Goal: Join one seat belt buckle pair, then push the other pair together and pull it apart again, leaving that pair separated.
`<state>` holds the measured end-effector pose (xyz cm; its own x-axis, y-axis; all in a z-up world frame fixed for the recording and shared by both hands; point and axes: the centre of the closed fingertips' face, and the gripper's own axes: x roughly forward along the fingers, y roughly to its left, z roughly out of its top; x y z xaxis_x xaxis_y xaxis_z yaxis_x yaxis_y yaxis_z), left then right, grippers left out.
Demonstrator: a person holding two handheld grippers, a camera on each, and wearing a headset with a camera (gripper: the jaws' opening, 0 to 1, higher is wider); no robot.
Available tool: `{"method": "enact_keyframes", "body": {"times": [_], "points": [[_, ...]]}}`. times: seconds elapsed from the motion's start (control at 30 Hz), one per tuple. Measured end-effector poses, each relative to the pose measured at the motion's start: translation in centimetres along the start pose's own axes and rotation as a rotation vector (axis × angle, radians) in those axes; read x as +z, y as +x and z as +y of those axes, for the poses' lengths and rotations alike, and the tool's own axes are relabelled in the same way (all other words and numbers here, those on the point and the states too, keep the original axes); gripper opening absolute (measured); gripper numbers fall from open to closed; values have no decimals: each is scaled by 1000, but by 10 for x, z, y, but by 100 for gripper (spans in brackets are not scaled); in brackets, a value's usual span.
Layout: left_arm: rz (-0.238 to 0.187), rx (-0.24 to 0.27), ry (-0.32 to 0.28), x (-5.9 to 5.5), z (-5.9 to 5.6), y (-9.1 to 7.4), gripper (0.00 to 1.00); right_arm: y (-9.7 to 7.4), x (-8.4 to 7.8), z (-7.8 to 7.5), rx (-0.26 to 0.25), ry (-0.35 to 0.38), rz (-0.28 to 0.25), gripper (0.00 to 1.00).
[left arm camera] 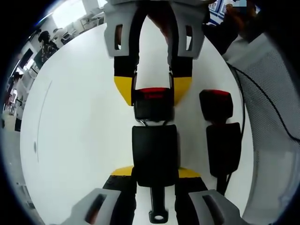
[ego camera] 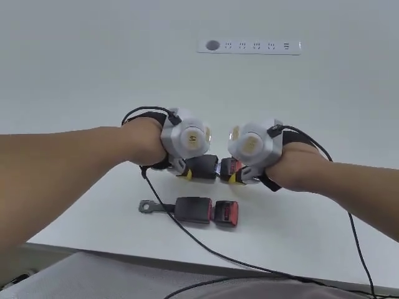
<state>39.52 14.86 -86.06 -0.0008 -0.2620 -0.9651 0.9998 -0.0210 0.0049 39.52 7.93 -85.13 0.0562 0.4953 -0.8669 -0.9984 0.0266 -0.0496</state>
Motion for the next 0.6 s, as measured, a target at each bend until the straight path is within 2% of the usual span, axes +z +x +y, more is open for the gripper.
{"method": "enact_keyframes", "body": {"times": [0.37,0.6], "points": [[5,-1,3,1,-1,-1,32,-1,-2,0,-3,3,0,30],[7,2,2,1,-1,-1,31,-7,-12,-1,1,-8,23,31]]}}
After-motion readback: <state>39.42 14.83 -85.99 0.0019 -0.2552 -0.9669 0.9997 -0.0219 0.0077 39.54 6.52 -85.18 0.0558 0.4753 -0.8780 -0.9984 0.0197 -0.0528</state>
